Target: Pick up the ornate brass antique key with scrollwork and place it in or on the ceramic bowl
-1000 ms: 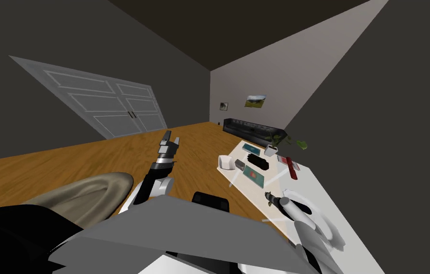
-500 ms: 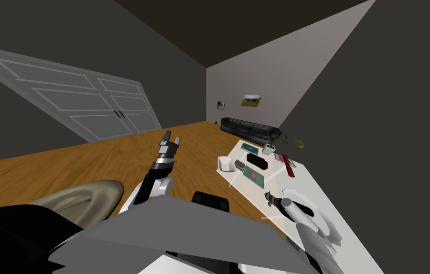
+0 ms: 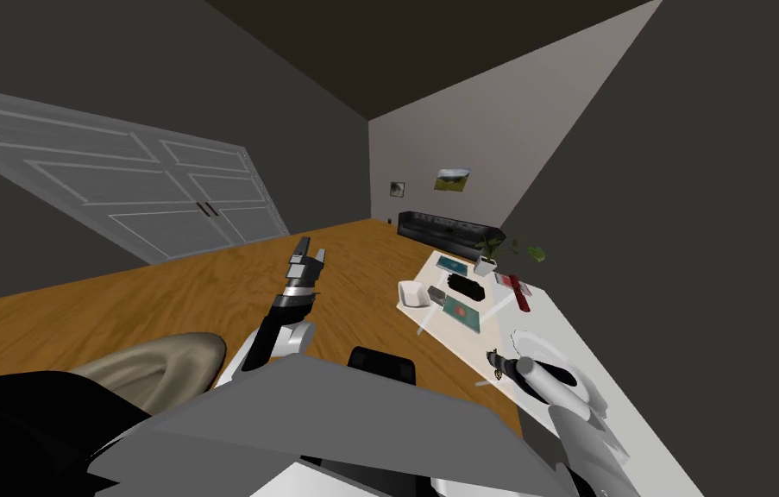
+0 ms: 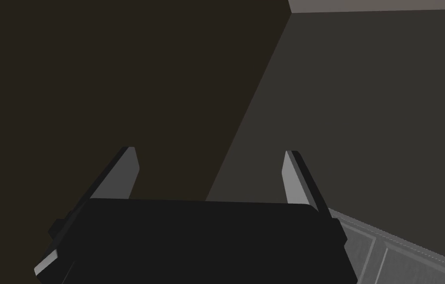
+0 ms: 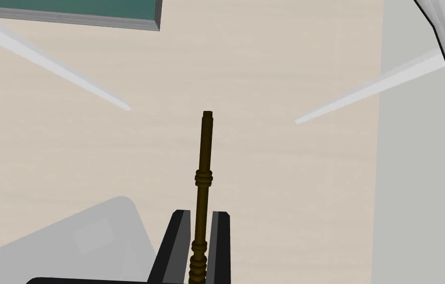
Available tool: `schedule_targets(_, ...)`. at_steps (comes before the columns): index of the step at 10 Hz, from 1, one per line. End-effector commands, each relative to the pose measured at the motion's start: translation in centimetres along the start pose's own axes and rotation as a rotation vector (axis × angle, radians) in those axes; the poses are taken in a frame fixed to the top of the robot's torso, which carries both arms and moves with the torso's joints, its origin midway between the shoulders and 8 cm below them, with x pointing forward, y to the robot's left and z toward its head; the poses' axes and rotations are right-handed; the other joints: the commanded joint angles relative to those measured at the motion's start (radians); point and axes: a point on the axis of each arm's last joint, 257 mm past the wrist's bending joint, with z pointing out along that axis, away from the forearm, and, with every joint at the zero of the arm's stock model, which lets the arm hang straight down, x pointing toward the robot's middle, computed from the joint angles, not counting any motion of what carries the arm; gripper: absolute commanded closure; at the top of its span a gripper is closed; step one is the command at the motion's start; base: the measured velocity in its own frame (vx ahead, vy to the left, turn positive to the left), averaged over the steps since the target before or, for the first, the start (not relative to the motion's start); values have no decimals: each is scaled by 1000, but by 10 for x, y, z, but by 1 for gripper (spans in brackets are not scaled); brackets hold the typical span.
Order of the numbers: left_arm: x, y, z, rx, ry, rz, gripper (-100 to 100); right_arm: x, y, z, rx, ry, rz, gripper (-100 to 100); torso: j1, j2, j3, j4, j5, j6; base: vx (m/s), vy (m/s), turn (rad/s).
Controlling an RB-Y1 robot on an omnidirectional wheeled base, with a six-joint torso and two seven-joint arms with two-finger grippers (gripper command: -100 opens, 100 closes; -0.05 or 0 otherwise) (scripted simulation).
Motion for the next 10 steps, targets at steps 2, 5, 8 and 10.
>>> schedule_targets(2, 0, 0, 0, 0, 0, 0, 0, 6, 14, -11, -36, -31, -42, 100, 1, 0, 0, 0, 0, 0, -61, 157, -85)
schedule_targets(5, 0, 0, 0, 0, 0, 0, 0, 14, 30, -23, -77, -57, -76, 100, 0, -2, -1, 0, 0, -1, -40, 123, -49)
schedule_targets(8, 0, 0, 0, 0, 0, 0, 0, 22, 46, -36, -118, -76, -98, 100, -1, -3, -2, 0, 0, -1, -31, 114, -36)
schedule_targets(10, 0, 0, 0, 0, 0, 0, 0, 31, 59, -48, -149, -86, -104, 100, -2, -4, -2, 0, 0, -1, -17, 111, -22)
